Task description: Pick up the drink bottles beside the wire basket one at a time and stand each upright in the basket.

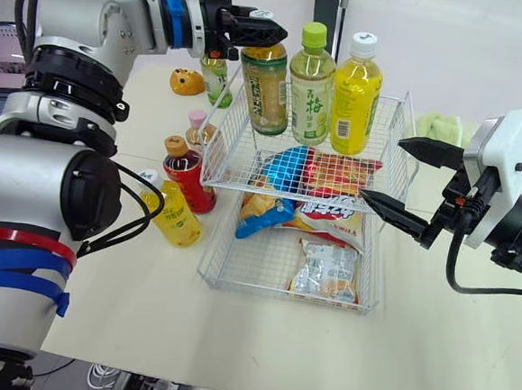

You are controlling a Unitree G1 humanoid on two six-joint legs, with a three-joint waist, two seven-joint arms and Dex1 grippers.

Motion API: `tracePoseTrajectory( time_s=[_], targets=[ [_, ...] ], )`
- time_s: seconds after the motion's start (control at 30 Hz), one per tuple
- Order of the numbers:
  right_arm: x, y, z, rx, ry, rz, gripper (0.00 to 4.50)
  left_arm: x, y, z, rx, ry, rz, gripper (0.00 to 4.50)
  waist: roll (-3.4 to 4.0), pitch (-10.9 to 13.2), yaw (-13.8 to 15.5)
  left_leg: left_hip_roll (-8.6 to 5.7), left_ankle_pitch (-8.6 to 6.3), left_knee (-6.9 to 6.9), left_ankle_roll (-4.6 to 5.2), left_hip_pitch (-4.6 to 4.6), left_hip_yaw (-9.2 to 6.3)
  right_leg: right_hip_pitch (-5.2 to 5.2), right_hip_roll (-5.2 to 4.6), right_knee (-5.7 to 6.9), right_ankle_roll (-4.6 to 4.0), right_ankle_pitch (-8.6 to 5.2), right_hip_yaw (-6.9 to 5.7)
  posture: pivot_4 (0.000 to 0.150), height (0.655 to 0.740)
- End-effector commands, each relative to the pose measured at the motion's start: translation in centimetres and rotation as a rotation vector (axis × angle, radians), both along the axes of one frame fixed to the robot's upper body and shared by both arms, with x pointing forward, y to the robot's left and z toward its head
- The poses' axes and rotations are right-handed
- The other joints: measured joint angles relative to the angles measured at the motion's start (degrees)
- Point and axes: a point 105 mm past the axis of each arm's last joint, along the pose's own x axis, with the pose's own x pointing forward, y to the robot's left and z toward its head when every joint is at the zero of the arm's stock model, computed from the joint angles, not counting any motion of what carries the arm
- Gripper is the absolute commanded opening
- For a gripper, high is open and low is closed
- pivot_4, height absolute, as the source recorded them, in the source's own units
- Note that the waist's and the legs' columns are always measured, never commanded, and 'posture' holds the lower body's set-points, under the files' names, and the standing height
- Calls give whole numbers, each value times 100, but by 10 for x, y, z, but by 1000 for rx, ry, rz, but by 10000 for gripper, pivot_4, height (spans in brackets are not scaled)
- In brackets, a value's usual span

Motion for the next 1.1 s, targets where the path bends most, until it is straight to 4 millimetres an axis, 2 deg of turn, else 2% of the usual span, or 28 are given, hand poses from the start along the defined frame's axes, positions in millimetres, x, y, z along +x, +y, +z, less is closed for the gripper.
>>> tracePoseTrajectory(
  time_s=[0.03,0.23,0.33,0.53,0.67,0.77,0.87,0.93,1.0,1.1],
  targets=[
    [-5,-5,13,-11,-73,-23,45000,-7,-3,19,-17,-77,-25,17104,1,0,-3,0,0,0,0,0,1,0,0,1,0,0,0,1500,7155],
    [-7,-4,12,-9,-73,-23,45000,-12,0,30,-30,-93,-42,35491,1,0,-4,0,0,1,0,1,0,0,0,3,0,0,0,1500,7155],
    [-8,-5,15,-1,-92,-27,45000,-21,14,44,-49,-108,-46,44209,1,0,-16,0,0,1,-1,1,1,0,1,3,0,0,0,1500,7155],
    [-6,-6,20,10,-136,-29,45000,-42,42,64,-50,-141,-64,44692,2,-1,-84,1,1,1,-1,1,-2,0,3,5,0,0,-1,1500,7155],
    [-3,-5,27,9,-203,-31,45000,-69,64,71,-59,-163,-124,44692,7,-4,-118,1,1,5,-1,2,-2,0,2,7,0,0,1,1500,7155],
    [-3,-4,27,12,-225,-20,45000,-78,85,68,-54,-201,-59,44692,16,-9,-125,3,1,4,-2,10,-1,3,2,13,0,0,4,1500,7155],
    [-3,4,23,1,-207,35,45000,-89,126,63,-68,-252,74,44692,20,-9,-167,3,4,6,-5,23,4,7,2,31,0,0,16,1500,7155],
    [-5,8,21,-3,-179,83,45000,-96,145,58,-65,-280,132,44692,21,-9,-187,4,7,5,-11,33,6,7,3,45,-1,-1,25,1500,7155],
    [-8,15,18,-15,-135,155,45000,-104,163,49,-50,-275,193,44692,20,-9,-167,5,11,6,-14,38,4,7,3,54,-1,-1,23,1500,7155],
    [-13,27,14,-27,-67,274,45000,-117,192,25,17,-227,278,44692,21,-9,-164,5,12,9,-13,51,7,17,2,60,-2,-2,25,1500,7155]
  ],
)
